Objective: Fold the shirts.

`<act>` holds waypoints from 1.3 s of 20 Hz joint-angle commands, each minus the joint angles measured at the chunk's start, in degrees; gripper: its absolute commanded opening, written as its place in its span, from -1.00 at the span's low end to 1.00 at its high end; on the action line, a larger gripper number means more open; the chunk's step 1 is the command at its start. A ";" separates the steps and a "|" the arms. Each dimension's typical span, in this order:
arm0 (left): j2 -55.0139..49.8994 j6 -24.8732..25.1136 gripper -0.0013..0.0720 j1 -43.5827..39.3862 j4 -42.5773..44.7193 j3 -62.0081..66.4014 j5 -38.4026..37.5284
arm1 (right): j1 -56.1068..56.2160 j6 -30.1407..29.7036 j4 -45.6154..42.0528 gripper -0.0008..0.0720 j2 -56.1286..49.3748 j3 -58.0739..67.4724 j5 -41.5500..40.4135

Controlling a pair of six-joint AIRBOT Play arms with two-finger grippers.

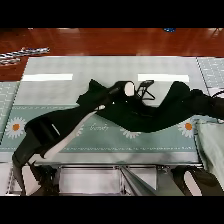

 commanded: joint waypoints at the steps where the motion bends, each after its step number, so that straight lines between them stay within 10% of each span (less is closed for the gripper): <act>1: 3.17 2.60 -0.92 8.09 1.40 1.22 -7.34 | 1.11 -0.79 4.57 -0.92 -0.96 0.00 -3.19; 14: 71.19 5.05 -0.92 53.16 14.82 -50.69 3.76 | 34.16 -2.05 12.85 -0.92 -46.01 25.88 -25.79; 22: 83.38 1.64 -0.92 59.95 10.69 -69.72 3.21 | 40.02 -0.63 17.64 -0.92 -68.02 41.44 -25.86; 23: 83.17 1.64 -0.92 59.56 10.69 -70.75 3.61 | 40.41 -0.31 18.49 -0.87 -69.53 42.05 -25.57; 25: 82.75 1.64 -0.92 58.88 10.69 -72.67 4.20 | 41.42 -1.46 20.83 0.11 -71.73 42.21 -24.50; 26: 82.49 1.62 -0.92 58.66 10.67 -73.20 4.28 | 41.66 -2.60 22.05 0.16 -72.30 42.21 -22.47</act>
